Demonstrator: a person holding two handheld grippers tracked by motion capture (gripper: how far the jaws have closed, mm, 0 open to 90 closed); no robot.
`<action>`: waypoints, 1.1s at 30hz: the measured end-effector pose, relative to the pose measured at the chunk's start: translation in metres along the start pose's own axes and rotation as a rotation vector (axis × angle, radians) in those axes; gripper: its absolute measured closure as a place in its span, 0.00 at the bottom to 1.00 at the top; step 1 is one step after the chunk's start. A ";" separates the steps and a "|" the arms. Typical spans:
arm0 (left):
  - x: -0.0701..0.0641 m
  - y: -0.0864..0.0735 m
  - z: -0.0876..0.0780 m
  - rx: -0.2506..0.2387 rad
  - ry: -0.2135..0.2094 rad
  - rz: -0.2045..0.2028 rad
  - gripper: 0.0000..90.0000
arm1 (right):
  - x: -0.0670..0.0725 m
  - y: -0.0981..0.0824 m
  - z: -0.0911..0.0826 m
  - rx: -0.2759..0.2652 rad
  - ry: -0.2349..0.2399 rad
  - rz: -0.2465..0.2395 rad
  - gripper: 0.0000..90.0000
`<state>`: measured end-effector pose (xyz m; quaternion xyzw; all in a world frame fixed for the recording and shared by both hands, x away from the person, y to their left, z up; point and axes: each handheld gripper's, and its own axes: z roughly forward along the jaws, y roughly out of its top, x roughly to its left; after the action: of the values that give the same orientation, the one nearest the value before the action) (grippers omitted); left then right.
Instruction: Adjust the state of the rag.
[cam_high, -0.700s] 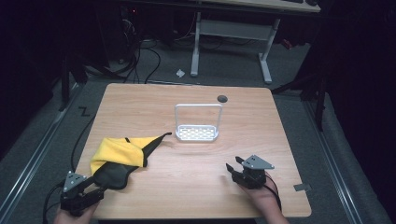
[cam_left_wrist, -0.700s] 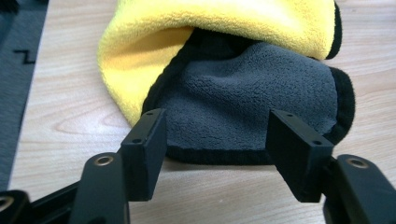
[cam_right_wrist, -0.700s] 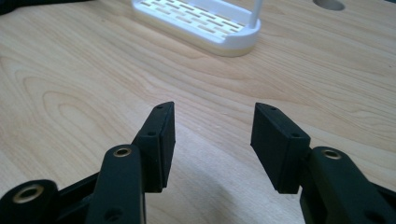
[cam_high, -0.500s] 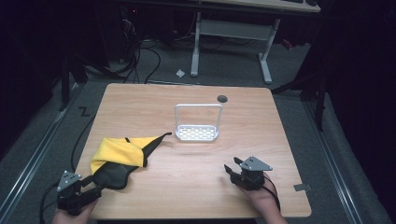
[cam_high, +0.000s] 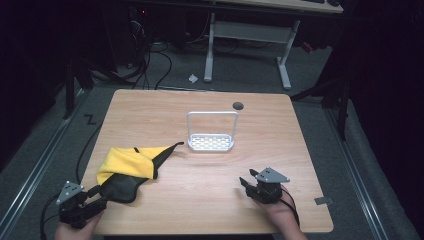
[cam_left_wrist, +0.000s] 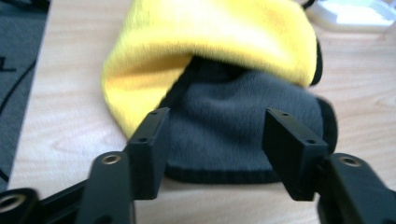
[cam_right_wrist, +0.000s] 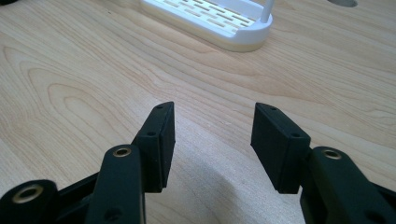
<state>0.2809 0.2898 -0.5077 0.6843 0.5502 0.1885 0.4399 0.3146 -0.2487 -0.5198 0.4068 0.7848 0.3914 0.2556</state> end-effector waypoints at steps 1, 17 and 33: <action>0.000 0.000 0.000 0.000 0.000 0.000 0.57 | 0.000 0.000 0.000 0.000 0.000 0.000 0.56; 0.002 0.063 0.036 -0.021 0.073 0.083 0.99 | -0.003 0.000 0.002 -0.007 0.012 0.010 0.56; 0.024 0.078 0.076 0.106 0.114 0.078 1.00 | 0.001 0.002 0.001 -0.023 0.030 -0.015 0.57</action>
<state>0.3912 0.2814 -0.4915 0.7157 0.5564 0.2148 0.3633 0.3157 -0.2462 -0.5188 0.3919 0.7872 0.4045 0.2513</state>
